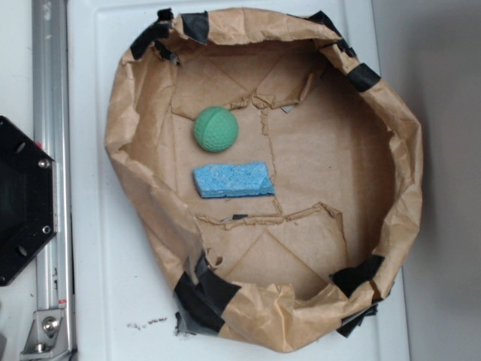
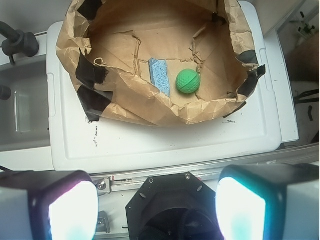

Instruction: Grab the blue sponge.

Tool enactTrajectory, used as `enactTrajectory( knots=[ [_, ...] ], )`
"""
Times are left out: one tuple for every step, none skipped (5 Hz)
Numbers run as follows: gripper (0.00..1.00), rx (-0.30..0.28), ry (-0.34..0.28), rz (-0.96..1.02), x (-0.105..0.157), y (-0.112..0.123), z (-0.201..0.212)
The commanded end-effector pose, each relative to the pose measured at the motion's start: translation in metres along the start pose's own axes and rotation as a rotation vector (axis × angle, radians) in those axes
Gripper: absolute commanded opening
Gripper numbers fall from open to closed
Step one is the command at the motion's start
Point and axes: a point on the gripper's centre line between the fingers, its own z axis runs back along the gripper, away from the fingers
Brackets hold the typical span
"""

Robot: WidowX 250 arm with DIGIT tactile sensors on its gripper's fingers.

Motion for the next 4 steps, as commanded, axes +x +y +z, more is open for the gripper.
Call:
enactTrajectory(
  knots=[
    [1.0,0.0,0.0,0.0,0.0,0.0,0.0],
    [1.0,0.023,-0.139,-0.065,0.049,0.02,-0.022],
    [1.0,0.06,-0.147,-0.081,0.084,0.032,-0.052],
    [1.0,0.054,-0.096,-0.081,0.11,0.041,-0.098]
  ],
)
